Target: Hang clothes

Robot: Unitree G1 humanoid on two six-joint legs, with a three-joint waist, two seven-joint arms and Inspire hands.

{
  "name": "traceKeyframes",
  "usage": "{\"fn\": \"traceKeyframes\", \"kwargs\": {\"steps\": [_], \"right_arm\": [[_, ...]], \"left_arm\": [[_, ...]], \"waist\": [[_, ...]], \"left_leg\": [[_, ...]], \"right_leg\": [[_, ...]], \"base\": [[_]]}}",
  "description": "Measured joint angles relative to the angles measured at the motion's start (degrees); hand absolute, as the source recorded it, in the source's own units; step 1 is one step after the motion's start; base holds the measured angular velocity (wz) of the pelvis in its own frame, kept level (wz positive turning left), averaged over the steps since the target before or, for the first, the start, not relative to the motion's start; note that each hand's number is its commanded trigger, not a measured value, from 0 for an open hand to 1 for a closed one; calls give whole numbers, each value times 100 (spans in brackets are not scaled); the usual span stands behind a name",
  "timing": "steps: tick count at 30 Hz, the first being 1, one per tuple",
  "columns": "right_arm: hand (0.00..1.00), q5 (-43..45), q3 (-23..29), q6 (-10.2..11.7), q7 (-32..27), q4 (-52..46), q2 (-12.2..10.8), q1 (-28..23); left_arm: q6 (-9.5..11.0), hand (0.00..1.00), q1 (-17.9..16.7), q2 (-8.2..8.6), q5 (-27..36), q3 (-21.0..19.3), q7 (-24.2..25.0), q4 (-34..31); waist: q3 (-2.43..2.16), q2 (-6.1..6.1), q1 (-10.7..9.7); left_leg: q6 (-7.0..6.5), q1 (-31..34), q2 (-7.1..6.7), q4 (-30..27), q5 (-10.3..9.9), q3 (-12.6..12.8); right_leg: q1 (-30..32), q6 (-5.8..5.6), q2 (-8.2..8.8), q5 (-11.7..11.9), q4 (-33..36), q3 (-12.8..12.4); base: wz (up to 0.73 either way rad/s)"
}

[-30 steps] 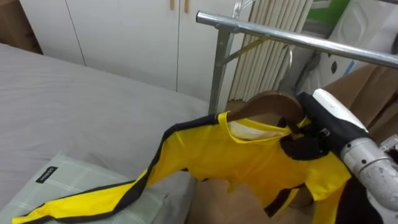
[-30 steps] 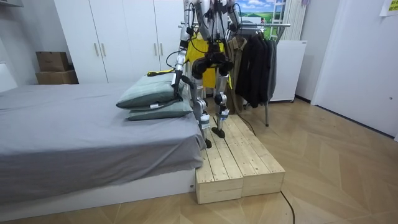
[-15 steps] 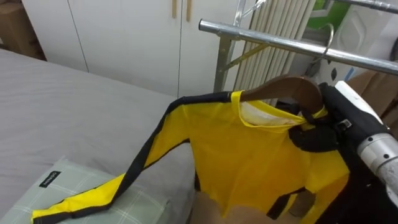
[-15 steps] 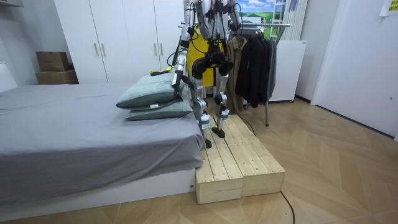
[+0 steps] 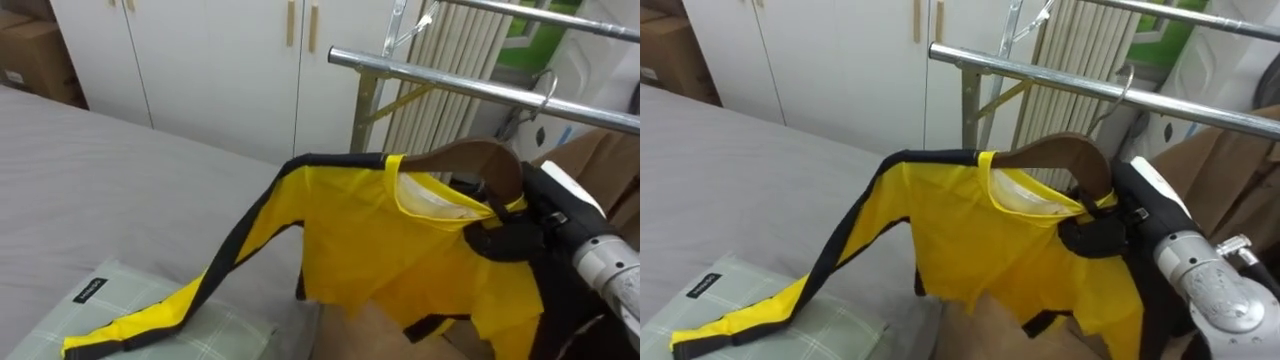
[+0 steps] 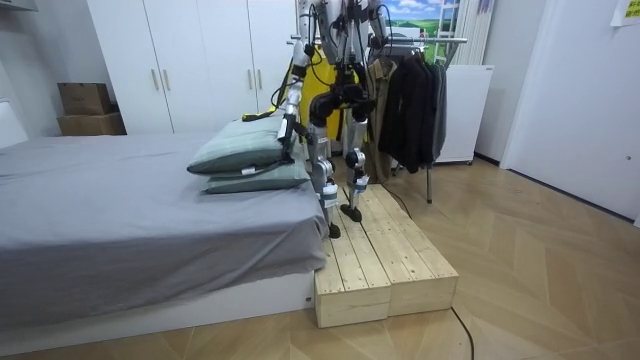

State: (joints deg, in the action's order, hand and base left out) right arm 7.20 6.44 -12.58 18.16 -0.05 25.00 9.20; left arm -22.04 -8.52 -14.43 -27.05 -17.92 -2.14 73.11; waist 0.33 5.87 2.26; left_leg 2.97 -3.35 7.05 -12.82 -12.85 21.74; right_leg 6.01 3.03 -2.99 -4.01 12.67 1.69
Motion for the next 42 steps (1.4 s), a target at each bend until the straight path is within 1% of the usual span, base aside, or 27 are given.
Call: {"fn": "traceKeyframes", "kwargs": {"steps": [4, 12, 14, 17, 18, 20, 24, 25, 28, 30, 32, 37, 39, 42], "right_arm": [[100, -197, -1, 1, 140, 587, 111, 203], [100, -301, 6, 9, 311, 1609, 150, 620], [100, -492, 86, 12, 310, 2075, 154, 690], [100, -546, 129, 34, 305, 2608, 177, 841], [100, -564, 129, 44, 305, 2718, 189, 872], [100, -580, 141, 49, 299, 3033, 212, 949], [100, -738, 141, 76, 299, 3139, 251, 954], [100, -743, 141, 90, 299, 3143, 284, 954], [100, -743, 141, 136, 310, 3189, 412, 977], [100, -750, 141, 187, 323, 3314, 518, 1012], [100, -816, 141, 198, 324, 3418, 655, 1039], [100, -875, 141, 208, 324, 3591, 790, 1070], [100, -887, 141, 214, 321, 3591, 870, 1082], [100, -892, 141, 307, 307, 3593, 1022, 1083]], "left_arm": [[5, 0, -9, -3, -7, -12, -13, -1], [37, 0, -13, -40, -5, -17, -14, -2], [45, 0, -14, -64, -4, -22, -14, -21], [67, 0, -29, -67, -1, -40, -14, -23], [95, 0, -44, -69, 0, -42, -14, -23], [228, 0, -124, -70, 2, -46, -14, -24], [277, 0, -145, -74, 5, -51, -14, -24], [325, 0, -169, -74, 4, -51, -15, -24], [485, 0, -267, -74, -1, -54, -23, -24], [541, 0, -312, -76, -1, -52, -23, -24], [676, 0, -389, -76, 0, -41, -23, -24], [861, 0, -504, -76, -6, -41, -21, -25], [877, 0, -536, -76, -6, -45, -20, -69], [914, 0, -665, -75, -6, -46, -19, -210]], "waist": [[-7, 14, 10], [0, 58, -4], [1, 89, -8], [2, 91, -2], [2, 91, -2], [4, 88, -1], [6, 85, 0], [8, 82, 0], [14, 69, 1], [19, 55, 3], [29, 40, 12], [24, 31, 30], [20, 38, 28], [4, 73, -3]], "left_leg": [[3, -3, 1, 9, 3, 5], [4, 11, 0, 8, 3, -94], [4, -2, -9, 8, 3, -158], [3, -3, -10, 2, 3, -164], [3, -4, -10, 0, 3, -168], [4, -20, -6, -10, 2, -175], [5, -33, -7, -12, 2, -184], [5, -41, -9, -10, 2, -187], [5, -75, -12, 11, 2, -181], [6, -99, -12, 20, 1, -173], [6, -93, -15, 23, 1, -153], [11, -95, -18, 50, 5, -167], [18, -96, -22, 59, 10, -184], [19, -92, -27, 62, 11, -228]], "right_leg": [[4, 4, -4, 2, -12, 10], [-12, 12, -6, -30, -13, 34], [-14, 5, 1, -66, -3, 29], [-31, 6, 2, -67, -6, 31], [-43, 5, 2, -67, -7, 32], [-82, 5, 3, -67, -19, 56], [-82, 7, 8, -75, -9, 85], [-79, 8, 10, -81, -2, 92], [-88, 11, 8, -93, 11, 93], [-93, 15, 8, -108, 49, 91], [-85, 19, 10, -129, 106, 75], [-73, 28, 1, -137, 110, 63], [-73, 27, 2, -143, 110, 69], [-85, 22, 9, -157, 100, 100]], "base": [[0], [4], [12], [0], [0], [0], [1], [0], [0], [-2], [-5], [-1], [2], [6]]}}
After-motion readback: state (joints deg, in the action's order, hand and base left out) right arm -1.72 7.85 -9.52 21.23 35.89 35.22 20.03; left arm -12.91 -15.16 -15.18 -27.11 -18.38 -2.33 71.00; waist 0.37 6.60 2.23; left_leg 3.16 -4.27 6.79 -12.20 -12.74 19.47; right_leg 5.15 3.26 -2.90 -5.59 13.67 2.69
